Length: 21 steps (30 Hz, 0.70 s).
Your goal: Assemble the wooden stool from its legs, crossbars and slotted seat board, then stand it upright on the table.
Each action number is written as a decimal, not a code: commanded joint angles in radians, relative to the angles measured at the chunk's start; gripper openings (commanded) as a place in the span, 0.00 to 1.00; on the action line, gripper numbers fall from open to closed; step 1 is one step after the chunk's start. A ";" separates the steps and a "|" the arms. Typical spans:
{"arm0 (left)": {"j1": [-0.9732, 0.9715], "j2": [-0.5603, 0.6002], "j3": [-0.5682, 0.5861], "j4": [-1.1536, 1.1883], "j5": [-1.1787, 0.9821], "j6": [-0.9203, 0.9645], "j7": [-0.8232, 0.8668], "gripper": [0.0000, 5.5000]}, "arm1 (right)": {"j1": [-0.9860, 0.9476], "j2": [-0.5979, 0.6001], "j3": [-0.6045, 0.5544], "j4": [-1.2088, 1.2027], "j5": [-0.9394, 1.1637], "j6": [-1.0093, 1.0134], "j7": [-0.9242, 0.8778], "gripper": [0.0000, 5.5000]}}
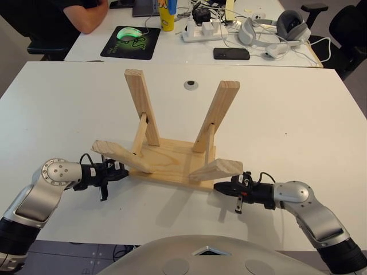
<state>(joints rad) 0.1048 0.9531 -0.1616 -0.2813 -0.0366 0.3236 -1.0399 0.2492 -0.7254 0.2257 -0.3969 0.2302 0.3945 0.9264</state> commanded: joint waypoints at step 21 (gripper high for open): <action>-0.169 0.099 0.199 -0.340 -0.416 0.495 -0.137 0.00 | -0.132 0.003 -0.265 -0.294 0.436 0.373 -0.007 0.00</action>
<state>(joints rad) -0.0246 1.1032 0.0541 -0.5653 -0.3503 0.8335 -1.1524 0.1693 -0.7541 -0.0648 -0.6256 0.5661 0.7768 0.8940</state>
